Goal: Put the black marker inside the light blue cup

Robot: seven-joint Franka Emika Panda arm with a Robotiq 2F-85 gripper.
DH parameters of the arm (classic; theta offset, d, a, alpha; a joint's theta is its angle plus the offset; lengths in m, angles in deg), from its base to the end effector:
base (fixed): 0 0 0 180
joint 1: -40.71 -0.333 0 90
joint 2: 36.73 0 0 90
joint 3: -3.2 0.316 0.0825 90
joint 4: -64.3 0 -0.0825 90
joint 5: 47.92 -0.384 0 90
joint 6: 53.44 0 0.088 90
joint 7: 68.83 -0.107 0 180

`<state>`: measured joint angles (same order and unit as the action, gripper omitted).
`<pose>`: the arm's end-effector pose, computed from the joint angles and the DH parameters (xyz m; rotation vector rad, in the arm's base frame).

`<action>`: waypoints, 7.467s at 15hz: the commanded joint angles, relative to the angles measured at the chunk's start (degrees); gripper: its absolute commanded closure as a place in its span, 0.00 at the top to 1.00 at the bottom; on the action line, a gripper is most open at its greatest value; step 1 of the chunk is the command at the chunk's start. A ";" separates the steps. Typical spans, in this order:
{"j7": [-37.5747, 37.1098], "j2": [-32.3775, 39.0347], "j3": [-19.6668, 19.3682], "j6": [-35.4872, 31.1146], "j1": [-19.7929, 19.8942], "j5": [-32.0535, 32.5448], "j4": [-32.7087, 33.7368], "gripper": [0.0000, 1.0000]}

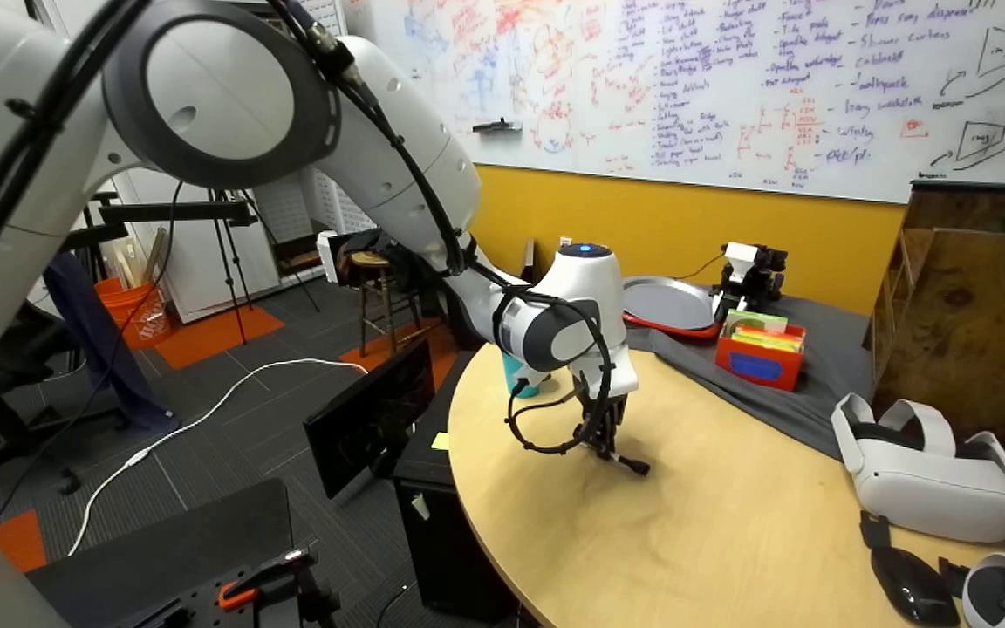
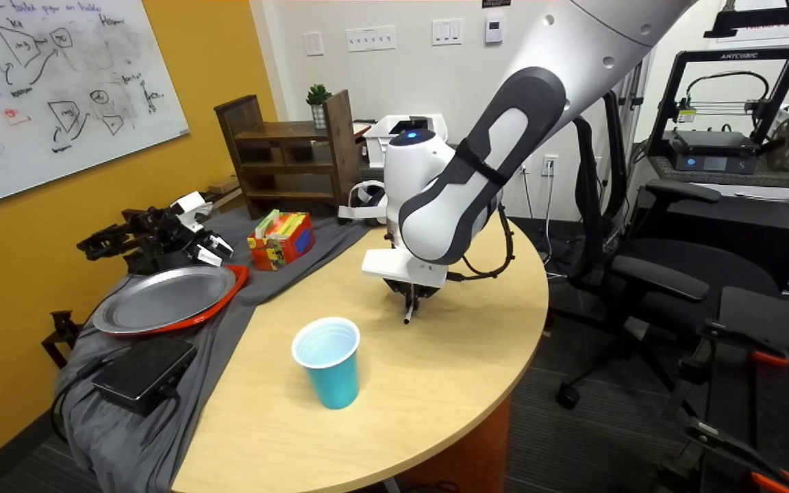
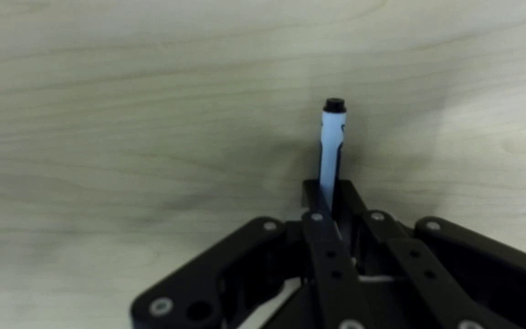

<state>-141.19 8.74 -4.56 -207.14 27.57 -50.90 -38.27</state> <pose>0.6526 0.0656 0.1200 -2.6033 1.7229 -0.1974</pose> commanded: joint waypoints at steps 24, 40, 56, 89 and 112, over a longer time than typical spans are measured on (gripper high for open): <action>-26.68 -7.73 -23.20 -3.19 -27.21 36.51 -4.78 0.03; -45.56 -15.44 -10.37 7.82 -22.43 76.21 -3.90 0.03; -47.59 -21.23 15.91 25.46 -10.39 83.04 -10.47 0.03; -49.84 -8.40 20.47 18.72 -6.75 95.96 -1.38 0.03; -51.20 -9.63 21.10 18.61 -6.44 95.28 -2.81 1.00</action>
<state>-190.71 0.03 15.93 -187.47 20.14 44.01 -40.23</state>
